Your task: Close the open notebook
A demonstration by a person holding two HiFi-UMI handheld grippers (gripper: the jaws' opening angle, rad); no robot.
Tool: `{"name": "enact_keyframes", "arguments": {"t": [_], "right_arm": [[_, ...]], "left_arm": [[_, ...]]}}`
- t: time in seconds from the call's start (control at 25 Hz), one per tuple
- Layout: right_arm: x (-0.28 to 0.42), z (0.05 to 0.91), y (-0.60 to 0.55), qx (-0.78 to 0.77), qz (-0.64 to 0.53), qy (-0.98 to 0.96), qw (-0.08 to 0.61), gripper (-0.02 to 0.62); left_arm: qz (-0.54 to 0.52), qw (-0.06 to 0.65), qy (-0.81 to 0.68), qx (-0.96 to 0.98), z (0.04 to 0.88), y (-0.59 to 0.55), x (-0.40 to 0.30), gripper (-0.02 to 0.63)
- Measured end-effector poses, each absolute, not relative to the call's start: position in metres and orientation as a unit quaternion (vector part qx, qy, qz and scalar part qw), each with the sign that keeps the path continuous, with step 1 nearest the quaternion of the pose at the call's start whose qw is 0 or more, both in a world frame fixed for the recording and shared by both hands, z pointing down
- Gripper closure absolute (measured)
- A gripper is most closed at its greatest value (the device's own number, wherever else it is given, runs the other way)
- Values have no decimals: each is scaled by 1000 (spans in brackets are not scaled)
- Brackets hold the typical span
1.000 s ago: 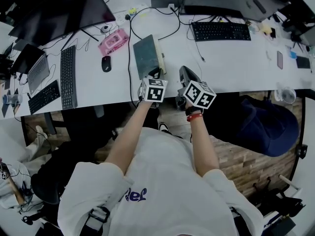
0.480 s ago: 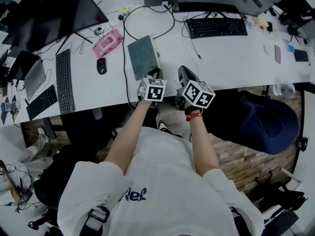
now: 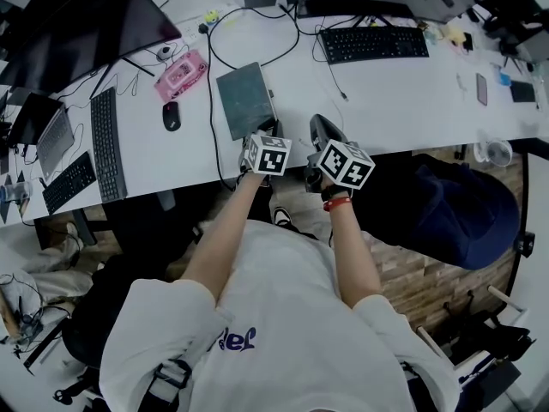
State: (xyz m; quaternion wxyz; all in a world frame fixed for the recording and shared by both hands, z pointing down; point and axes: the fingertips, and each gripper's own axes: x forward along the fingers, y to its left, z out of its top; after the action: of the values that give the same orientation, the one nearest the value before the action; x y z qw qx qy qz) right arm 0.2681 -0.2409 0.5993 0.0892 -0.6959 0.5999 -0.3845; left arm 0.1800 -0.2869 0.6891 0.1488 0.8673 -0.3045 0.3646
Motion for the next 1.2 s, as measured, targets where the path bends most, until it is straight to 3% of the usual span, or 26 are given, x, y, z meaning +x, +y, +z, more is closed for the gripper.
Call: {"name": "enact_keyframes", "arguments": {"t": [0.6, 1.2], "right_arm": [[275, 619, -239, -699, -401, 587, 78, 580], [249, 593, -243, -683, -376, 622, 69, 581]], "left_arm": [[398, 146, -296, 856, 726, -288, 183, 545], [338, 178, -297, 875, 693, -284, 170, 540]]}}
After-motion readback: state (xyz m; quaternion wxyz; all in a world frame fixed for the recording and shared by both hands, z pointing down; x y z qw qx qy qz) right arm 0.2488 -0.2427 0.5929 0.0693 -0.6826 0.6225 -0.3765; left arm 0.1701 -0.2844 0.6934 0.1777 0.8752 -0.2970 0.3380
